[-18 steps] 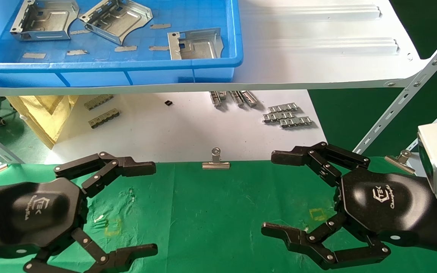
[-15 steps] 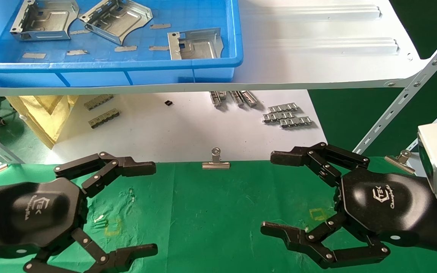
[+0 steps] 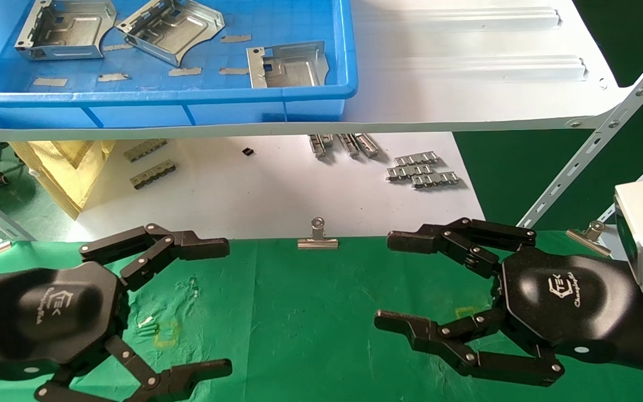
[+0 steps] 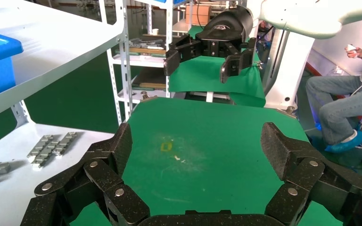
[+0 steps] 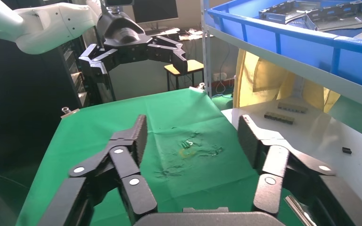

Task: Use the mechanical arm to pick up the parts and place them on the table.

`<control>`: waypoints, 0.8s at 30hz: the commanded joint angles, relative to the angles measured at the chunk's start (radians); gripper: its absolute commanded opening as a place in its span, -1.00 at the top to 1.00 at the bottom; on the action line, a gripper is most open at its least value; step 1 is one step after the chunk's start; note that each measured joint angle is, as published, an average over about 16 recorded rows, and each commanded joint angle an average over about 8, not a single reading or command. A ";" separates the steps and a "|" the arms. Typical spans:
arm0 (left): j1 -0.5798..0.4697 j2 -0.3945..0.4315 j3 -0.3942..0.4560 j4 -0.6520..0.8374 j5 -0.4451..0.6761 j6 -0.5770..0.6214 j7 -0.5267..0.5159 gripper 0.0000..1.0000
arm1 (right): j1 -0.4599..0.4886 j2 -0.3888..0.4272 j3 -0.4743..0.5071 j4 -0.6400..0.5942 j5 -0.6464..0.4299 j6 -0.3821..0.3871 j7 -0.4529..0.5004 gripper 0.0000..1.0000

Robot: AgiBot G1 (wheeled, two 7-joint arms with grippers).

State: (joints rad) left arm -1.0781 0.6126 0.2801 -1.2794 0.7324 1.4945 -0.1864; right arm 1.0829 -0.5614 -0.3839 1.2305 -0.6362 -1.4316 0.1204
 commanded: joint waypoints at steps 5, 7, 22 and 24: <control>0.000 0.000 0.000 0.000 0.000 0.000 0.000 -1.00 | 0.000 0.000 0.000 0.000 0.000 0.000 0.000 1.00; 0.000 0.000 0.000 0.000 0.000 0.000 0.000 -1.00 | 0.000 0.000 0.000 0.000 0.000 0.000 0.000 1.00; 0.001 0.000 0.001 0.002 0.001 -0.003 -0.004 -1.00 | 0.000 0.000 0.000 0.000 0.000 0.000 0.000 1.00; -0.002 0.000 0.002 0.003 0.004 -0.013 -0.012 -1.00 | 0.000 0.000 0.000 0.000 0.000 0.000 0.000 1.00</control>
State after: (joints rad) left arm -1.1004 0.6197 0.2837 -1.2769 0.7496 1.4626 -0.2063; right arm 1.0829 -0.5614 -0.3839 1.2305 -0.6362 -1.4316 0.1204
